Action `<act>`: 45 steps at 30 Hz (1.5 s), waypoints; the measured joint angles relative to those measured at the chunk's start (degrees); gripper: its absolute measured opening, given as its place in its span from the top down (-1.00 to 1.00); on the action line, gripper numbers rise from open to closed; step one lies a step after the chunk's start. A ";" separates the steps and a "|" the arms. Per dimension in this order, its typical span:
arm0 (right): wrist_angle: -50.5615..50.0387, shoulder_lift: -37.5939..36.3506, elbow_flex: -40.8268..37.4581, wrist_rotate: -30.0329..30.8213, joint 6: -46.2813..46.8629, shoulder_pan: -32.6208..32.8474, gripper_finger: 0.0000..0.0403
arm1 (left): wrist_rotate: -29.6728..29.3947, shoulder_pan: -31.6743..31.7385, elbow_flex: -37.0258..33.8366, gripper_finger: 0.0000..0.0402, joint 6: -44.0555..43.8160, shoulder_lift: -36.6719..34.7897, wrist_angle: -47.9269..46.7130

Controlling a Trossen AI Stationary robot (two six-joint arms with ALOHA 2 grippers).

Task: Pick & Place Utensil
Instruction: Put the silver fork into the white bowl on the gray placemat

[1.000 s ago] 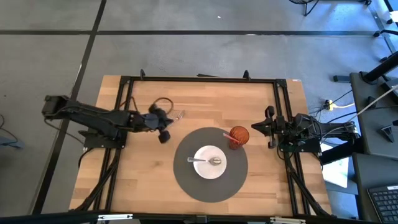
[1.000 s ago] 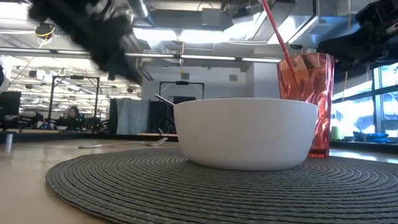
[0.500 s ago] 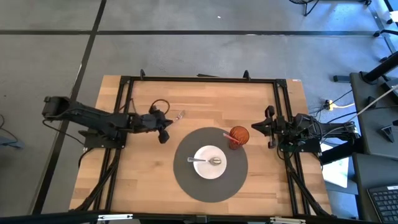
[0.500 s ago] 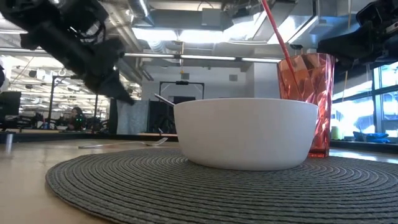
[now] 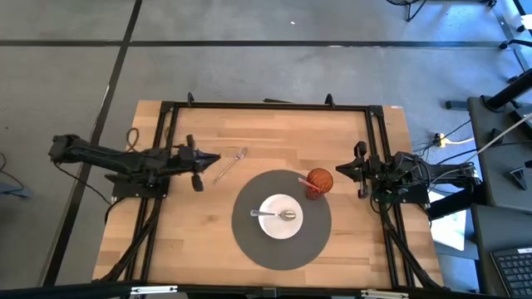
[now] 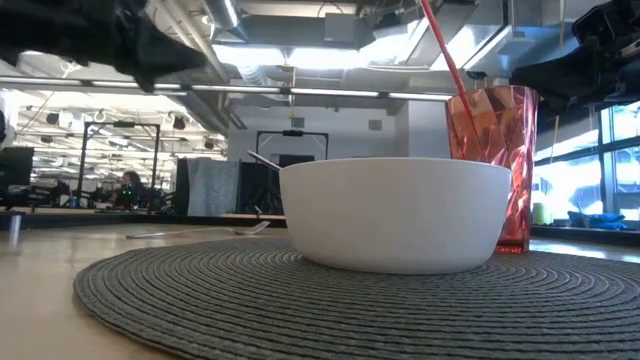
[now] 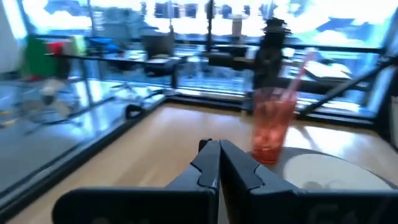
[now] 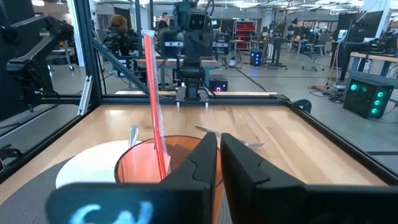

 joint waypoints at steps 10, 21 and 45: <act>0.42 0.00 0.00 -0.04 0.18 0.00 0.88 | -13.12 -3.12 0.00 0.99 -9.35 -4.13 -14.17; 0.44 0.02 0.00 0.09 -0.45 -0.02 0.88 | -8.59 3.85 1.80 0.99 -27.20 7.25 -15.76; -0.24 0.00 0.00 0.05 -0.21 0.00 0.88 | 18.26 22.82 32.51 0.54 -18.83 47.64 -42.34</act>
